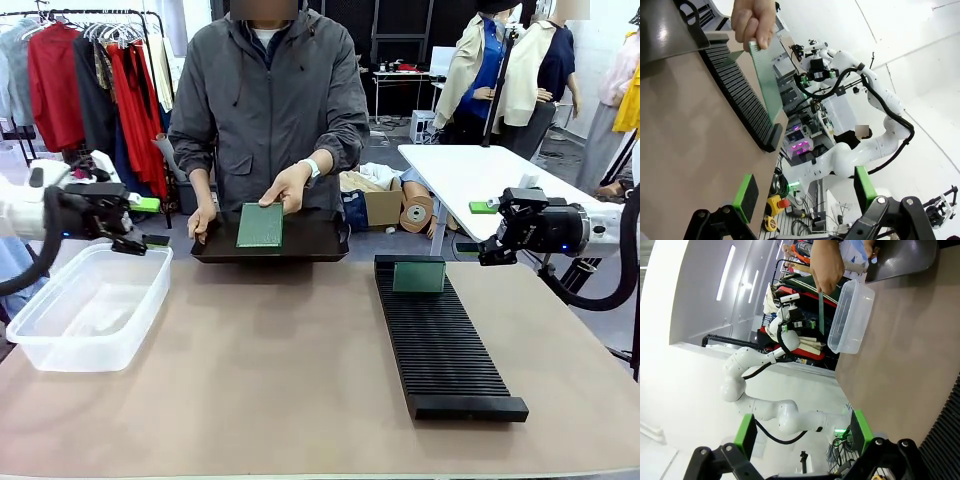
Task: Sort PCBs into racks and boxes based on the side picked up.
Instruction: Pick up the Blank PCB handed by the Human.
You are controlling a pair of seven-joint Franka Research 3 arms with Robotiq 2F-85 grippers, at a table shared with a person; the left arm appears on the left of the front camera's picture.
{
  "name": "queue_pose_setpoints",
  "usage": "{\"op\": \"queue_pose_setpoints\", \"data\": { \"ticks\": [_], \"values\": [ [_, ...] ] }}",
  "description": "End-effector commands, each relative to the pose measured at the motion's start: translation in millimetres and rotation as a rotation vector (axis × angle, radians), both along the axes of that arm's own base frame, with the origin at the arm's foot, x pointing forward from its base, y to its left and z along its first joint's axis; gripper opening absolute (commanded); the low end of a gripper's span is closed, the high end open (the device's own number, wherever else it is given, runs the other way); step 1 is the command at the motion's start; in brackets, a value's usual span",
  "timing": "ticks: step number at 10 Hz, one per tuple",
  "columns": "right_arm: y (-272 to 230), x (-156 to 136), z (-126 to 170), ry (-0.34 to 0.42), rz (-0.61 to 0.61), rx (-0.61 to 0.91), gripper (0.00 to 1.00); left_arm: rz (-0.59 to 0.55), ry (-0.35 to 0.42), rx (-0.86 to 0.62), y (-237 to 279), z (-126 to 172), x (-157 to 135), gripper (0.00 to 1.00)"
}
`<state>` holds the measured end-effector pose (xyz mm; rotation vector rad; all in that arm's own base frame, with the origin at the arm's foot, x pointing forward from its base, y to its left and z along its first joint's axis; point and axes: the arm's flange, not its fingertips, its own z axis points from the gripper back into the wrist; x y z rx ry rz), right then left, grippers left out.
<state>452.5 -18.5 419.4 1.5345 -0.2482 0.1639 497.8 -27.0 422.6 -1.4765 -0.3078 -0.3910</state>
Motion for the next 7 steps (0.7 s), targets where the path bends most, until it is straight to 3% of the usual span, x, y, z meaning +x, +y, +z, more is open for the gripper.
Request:
{"op": "queue_pose_setpoints", "data": {
  "ticks": [1, 7],
  "values": [
    [0, 1, 0, -0.022, -0.001, -0.002, 1.0, 0.033, 0.041, -0.029, -17, -6, 21, 1.0],
    [0, 1, 0, -0.022, -0.001, -0.002, 1.0, 0.075, 0.076, -0.061, -82, -22, 55, 1.0]
  ]
}}
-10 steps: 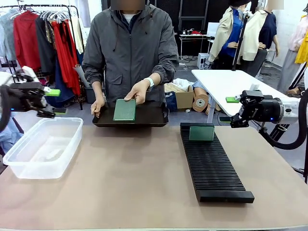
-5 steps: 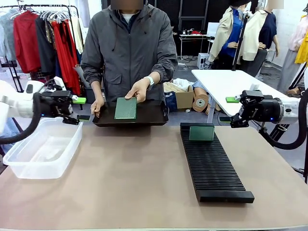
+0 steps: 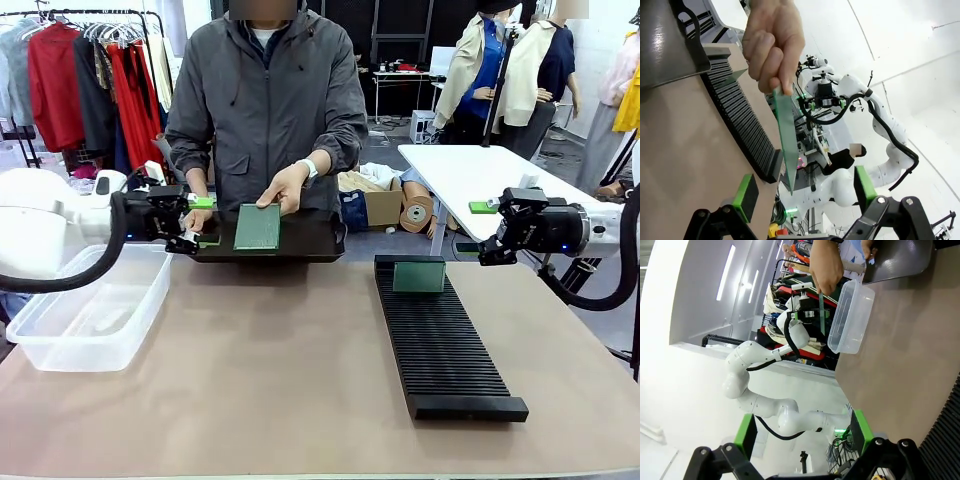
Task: Sort PCBs into racks and boxes based on the side picked up.
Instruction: Pick up the Blank PCB handed by the Human.
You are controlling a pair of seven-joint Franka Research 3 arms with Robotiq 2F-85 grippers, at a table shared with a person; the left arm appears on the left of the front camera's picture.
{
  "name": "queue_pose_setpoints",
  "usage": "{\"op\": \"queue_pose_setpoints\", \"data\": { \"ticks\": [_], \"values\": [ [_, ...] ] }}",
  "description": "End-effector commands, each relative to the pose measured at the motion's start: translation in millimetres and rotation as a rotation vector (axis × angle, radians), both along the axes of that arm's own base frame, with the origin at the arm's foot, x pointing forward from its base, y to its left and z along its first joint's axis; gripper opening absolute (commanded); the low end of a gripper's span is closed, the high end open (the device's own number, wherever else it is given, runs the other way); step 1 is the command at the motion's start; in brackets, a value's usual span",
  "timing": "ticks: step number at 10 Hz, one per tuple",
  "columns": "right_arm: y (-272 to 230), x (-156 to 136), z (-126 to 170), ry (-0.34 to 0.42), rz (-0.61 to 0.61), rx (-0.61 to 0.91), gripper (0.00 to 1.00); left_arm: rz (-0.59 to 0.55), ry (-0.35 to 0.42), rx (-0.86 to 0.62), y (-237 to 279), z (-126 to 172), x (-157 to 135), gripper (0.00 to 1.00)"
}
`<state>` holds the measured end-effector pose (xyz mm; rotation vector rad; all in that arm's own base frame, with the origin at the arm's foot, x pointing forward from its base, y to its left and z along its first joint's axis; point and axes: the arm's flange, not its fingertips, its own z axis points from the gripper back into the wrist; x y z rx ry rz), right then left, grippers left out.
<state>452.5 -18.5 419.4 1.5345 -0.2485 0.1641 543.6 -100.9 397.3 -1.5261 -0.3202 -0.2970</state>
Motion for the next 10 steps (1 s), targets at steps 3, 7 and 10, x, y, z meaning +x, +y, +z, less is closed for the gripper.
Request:
{"op": "queue_pose_setpoints", "data": {
  "ticks": [3, 7, 10],
  "values": [
    [0, 1, 0, -0.022, -0.001, -0.002, 1.0, 0.018, 0.033, -0.012, -35, -1, 19, 1.0],
    [0, 1, 0, -0.022, -0.001, -0.002, 1.0, -0.013, 0.038, -0.003, -68, -12, 26, 1.0],
    [0, 1, 0, -0.022, -0.001, -0.002, 1.0, 0.001, 0.024, -0.007, -76, -23, 26, 1.0]
  ]
}}
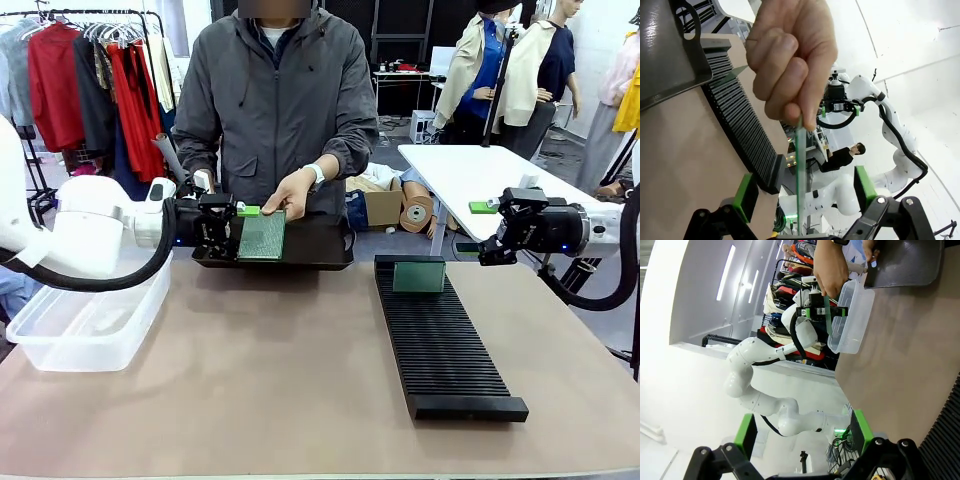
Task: Sort PCBs into racks and boxes based on the side picked up.
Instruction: Pick up the Blank PCB handed by the Human.
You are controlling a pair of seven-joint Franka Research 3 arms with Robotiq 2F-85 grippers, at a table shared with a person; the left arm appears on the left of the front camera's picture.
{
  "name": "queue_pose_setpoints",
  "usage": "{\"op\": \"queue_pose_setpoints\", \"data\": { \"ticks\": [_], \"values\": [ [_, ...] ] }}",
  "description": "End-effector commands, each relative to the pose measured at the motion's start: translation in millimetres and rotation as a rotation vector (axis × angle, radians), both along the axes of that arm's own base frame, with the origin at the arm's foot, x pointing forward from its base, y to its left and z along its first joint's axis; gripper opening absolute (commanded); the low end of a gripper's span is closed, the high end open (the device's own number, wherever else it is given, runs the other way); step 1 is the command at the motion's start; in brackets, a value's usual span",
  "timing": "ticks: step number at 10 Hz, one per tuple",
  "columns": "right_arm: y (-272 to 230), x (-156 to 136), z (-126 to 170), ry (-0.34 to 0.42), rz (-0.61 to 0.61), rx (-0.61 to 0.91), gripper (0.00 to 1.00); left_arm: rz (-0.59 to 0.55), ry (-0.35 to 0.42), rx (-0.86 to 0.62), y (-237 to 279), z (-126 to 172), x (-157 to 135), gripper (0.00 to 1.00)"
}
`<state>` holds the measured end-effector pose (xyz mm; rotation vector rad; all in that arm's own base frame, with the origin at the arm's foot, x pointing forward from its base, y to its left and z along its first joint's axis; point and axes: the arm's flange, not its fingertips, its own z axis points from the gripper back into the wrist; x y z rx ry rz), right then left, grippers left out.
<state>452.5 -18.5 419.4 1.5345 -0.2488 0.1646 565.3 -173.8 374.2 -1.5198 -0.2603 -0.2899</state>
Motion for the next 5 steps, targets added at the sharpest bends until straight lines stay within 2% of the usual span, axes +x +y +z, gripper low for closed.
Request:
{"op": "queue_pose_setpoints", "data": {
  "ticks": [1, 2, 3, 5],
  "values": [
    [-0.5, 0.7, 0.4, -0.021, -0.001, -0.002, 1.0, 0.031, -0.031, -0.021, -4.6, -4.8, 4.0, 1.0],
    [-0.5, 0.7, 0.4, -0.021, -0.001, -0.002, 1.0, 0.036, -0.045, -0.03, -5.0, -6.7, 3.8, 1.0],
    [-0.5, 0.7, 0.4, -0.021, -0.001, -0.002, 1.0, 0.038, -0.054, -0.033, -4.6, -6.8, 4.0, 0.9],
    [-0.5, 0.7, 0.4, -0.021, -0.001, -0.002, 1.0, 0.033, -0.062, -0.041, -1.7, -5.6, 3.2, 0.53]
  ]
}}
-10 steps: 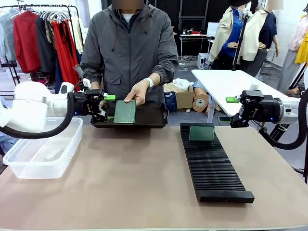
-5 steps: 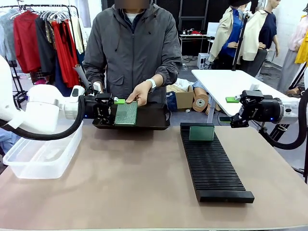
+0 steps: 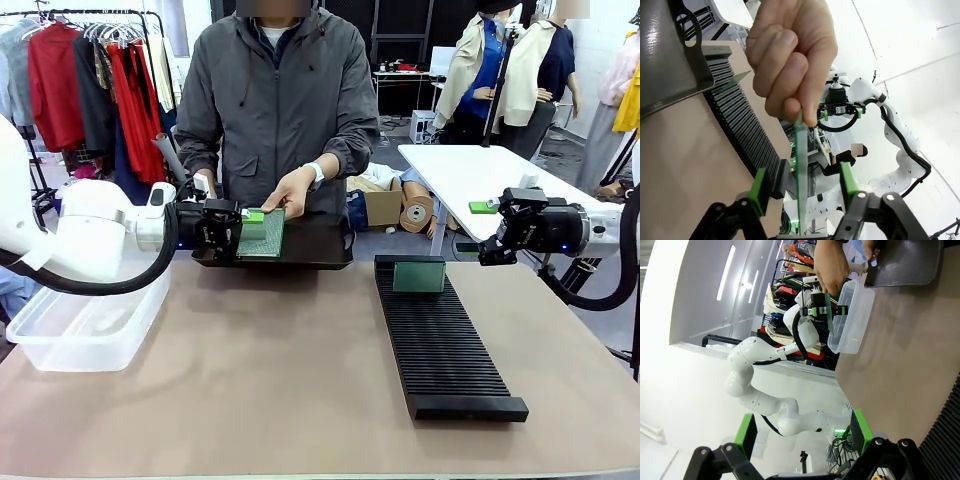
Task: Sort PCBs into racks and boxes based on the side picked up.
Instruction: Pick up the Blank PCB handed by the Human.
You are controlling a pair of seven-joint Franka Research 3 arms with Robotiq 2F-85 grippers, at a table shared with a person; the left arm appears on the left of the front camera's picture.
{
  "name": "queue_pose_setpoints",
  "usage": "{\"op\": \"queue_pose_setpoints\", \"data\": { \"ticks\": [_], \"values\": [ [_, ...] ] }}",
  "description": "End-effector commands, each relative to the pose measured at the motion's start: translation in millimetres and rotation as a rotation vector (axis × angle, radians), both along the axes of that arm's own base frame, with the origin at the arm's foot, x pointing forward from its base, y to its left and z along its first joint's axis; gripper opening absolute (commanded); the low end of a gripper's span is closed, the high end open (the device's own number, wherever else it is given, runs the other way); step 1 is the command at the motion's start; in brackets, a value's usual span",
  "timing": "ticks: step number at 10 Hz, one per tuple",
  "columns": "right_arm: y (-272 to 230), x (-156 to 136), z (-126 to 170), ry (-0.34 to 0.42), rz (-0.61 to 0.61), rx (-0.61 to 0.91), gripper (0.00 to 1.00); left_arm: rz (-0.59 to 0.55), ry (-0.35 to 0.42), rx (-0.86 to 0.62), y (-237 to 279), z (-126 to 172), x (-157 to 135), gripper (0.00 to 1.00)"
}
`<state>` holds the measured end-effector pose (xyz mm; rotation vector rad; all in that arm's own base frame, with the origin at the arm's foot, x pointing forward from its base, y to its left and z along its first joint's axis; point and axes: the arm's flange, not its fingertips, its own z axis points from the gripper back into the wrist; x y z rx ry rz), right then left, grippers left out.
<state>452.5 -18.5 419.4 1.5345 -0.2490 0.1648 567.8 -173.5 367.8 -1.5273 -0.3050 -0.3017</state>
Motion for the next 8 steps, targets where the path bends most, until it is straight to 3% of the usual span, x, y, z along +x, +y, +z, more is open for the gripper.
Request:
{"op": "queue_pose_setpoints", "data": {
  "ticks": [1, 3, 8],
  "values": [
    [-0.5, 0.7, 0.4, -0.021, -0.001, -0.002, 1.0, 0.016, -0.03, -0.035, -1.1, 1.1, 0.8, 0.33],
    [-0.5, 0.7, 0.4, -0.021, -0.001, -0.002, 1.0, 0.01, -0.026, -0.041, -0.3, 1.6, 1.6, 0.0],
    [-0.5, 0.7, 0.4, -0.021, -0.001, -0.002, 1.0, -0.001, -0.035, -0.055, 2.5, 4.9, 2.9, 0.0]
  ]
}}
